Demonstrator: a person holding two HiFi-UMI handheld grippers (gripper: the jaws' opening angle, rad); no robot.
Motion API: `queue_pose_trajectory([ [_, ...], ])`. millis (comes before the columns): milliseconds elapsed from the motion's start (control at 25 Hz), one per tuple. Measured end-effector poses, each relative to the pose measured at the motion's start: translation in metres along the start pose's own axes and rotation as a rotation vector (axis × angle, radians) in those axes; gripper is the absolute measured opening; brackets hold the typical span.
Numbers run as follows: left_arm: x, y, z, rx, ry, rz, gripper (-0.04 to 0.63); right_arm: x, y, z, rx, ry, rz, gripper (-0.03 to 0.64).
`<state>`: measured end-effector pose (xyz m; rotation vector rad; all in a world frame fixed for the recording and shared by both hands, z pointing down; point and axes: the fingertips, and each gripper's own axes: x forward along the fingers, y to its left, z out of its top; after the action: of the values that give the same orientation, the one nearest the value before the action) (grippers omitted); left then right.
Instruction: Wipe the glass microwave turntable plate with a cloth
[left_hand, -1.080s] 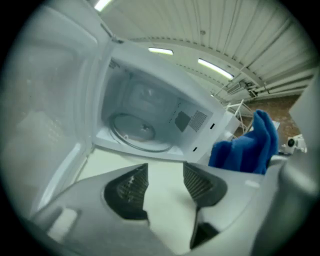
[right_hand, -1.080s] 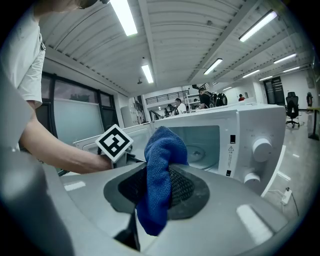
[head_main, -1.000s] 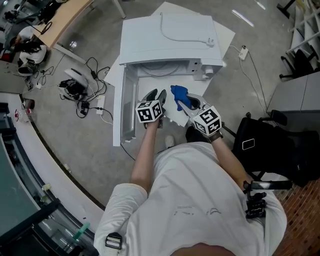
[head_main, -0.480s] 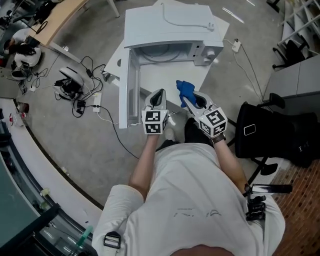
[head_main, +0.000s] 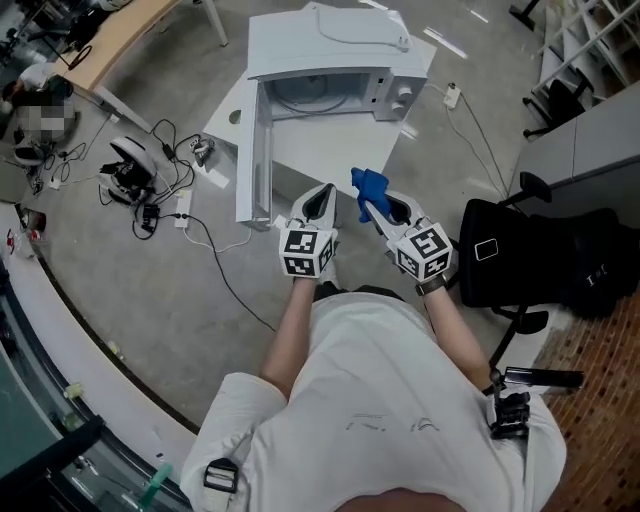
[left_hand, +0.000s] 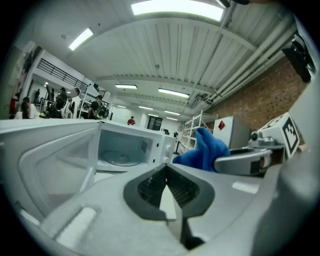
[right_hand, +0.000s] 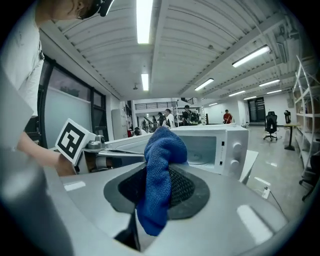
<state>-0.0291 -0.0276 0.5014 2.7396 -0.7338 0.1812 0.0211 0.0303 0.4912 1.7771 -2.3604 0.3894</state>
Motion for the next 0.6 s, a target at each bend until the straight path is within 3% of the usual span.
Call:
queue_pose_trajectory([
  [200, -0.056, -0.031, 0.004, 0.028, -0.056, 0.014, -0.001, -0.043, 0.042, 0.005, -0.006, -0.068, 0.024, 0.1],
  [440, -0.146, -0.093, -0.034, 0.024, -0.048, 0.035, -0.001, -0.129, 0.059, -0.041, 0.12, -0.083, -0.1, 0.1],
  [600, -0.202, -0.098, -0.042, -0.044, -0.013, 0.103, 0.0, -0.159, 0.083, -0.043, 0.123, -0.148, -0.165, 0.1],
])
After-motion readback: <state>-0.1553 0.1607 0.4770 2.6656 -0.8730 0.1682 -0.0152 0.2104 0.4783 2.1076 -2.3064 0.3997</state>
